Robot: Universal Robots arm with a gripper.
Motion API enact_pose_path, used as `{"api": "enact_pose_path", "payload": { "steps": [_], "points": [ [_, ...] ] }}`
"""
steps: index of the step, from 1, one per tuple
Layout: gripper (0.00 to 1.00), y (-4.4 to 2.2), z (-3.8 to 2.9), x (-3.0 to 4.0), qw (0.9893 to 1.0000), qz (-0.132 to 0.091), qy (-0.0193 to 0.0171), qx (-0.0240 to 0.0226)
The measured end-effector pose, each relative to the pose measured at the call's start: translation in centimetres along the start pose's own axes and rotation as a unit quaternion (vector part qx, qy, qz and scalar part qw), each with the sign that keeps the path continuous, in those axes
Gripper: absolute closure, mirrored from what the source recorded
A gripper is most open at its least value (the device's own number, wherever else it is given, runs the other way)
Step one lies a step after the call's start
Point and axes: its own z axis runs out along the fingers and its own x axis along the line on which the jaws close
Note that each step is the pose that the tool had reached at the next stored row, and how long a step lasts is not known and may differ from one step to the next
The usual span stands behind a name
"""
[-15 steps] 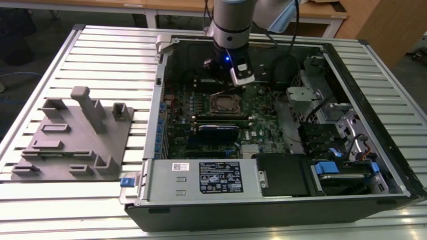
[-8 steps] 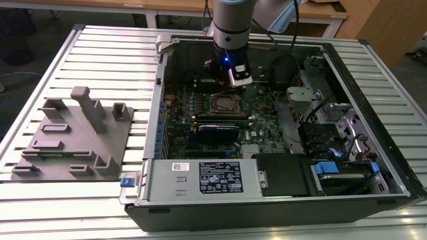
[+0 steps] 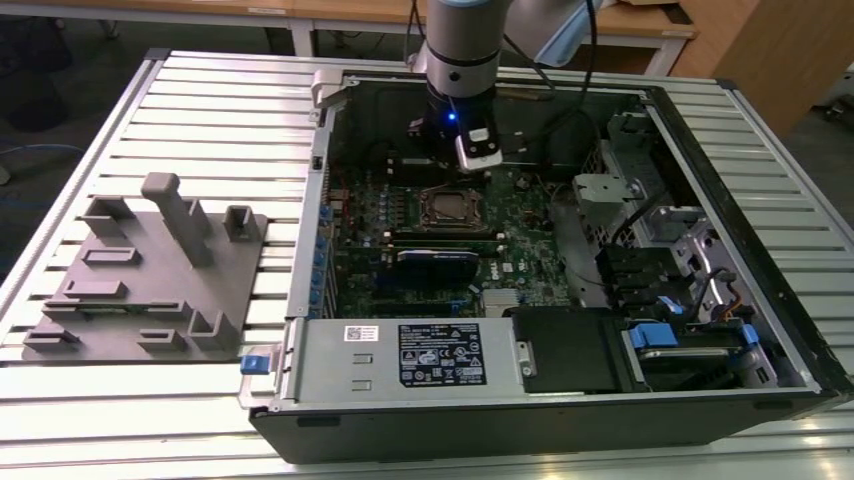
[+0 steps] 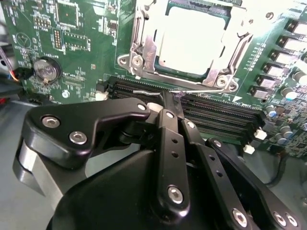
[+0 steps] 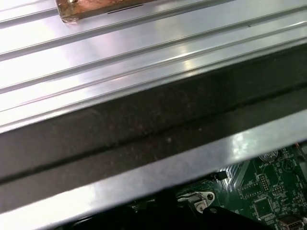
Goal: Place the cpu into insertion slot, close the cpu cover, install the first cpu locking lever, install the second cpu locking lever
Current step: 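Install the first cpu locking lever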
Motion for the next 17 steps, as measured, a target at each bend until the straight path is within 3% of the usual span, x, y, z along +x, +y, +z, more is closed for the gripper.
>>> {"api": "enact_pose_path", "payload": {
  "steps": [3,6,10,13,17],
  "points": [
    [0.89,0.0,0.09,-0.02,1.0,0.007,-0.0035,0.0058],
    [0.89,0.06,0.15,0.01,0.9999,0.009,-0.0046,0.0076],
    [0.89,0.08,0.18,0.03,0.9999,0.01,-0.0063,0.0073],
    [0.89,0.08,0.26,0.03,0.9999,0.009,-0.0141,0.0046],
    [0.89,0.08,0.16,0.02,0.9998,0.008,-0.0149,0.0047]
  ]
}}
